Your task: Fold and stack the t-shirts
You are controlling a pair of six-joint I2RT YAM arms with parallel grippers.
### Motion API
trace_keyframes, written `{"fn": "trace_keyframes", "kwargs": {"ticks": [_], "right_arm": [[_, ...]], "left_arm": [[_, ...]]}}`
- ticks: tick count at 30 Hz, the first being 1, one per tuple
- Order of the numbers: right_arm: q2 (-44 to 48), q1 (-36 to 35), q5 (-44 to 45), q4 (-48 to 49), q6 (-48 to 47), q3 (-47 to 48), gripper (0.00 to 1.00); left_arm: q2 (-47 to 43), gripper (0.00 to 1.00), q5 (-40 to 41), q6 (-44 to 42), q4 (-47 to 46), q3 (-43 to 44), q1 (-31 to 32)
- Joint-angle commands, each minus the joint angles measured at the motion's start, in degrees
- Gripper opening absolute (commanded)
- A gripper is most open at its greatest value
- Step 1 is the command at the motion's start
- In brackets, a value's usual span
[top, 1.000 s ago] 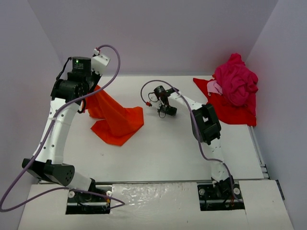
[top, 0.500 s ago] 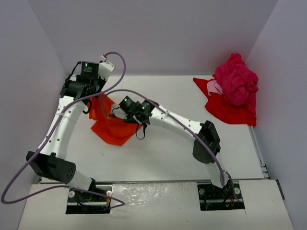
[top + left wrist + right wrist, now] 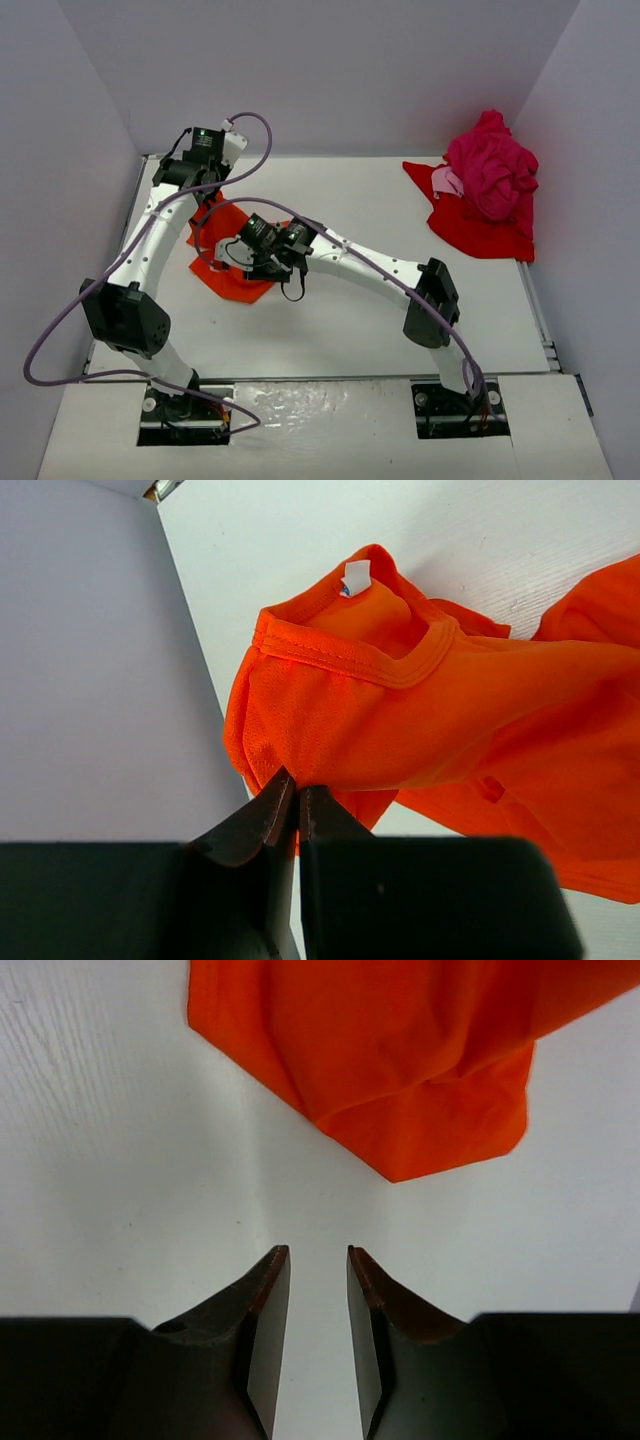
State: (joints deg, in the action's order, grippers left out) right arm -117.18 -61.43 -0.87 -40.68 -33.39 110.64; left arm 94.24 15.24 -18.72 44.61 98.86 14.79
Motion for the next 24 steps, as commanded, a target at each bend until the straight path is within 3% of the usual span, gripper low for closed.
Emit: {"fn": "trace_keyframes", "kwargs": {"ticks": [1,5,24], "right_arm": [[-4.56,-1.19,-4.28,-2.68,0.34,3.7,0.34],[-8.04,-2.36,-7.55,-4.06,0.86,6.25,0.38],[-26.34,-4.83,-6.66,-4.05,2.02,20.04,0.38]], "left_arm": [[-2.86,0.0,3.07,1.39,-2.88,3.8,-0.2],[-3.09,0.0,3.83,1.23,-2.69,4.06,-0.2],[-4.53,0.0,2.68,2.11,0.04,4.47,-0.11]]}}
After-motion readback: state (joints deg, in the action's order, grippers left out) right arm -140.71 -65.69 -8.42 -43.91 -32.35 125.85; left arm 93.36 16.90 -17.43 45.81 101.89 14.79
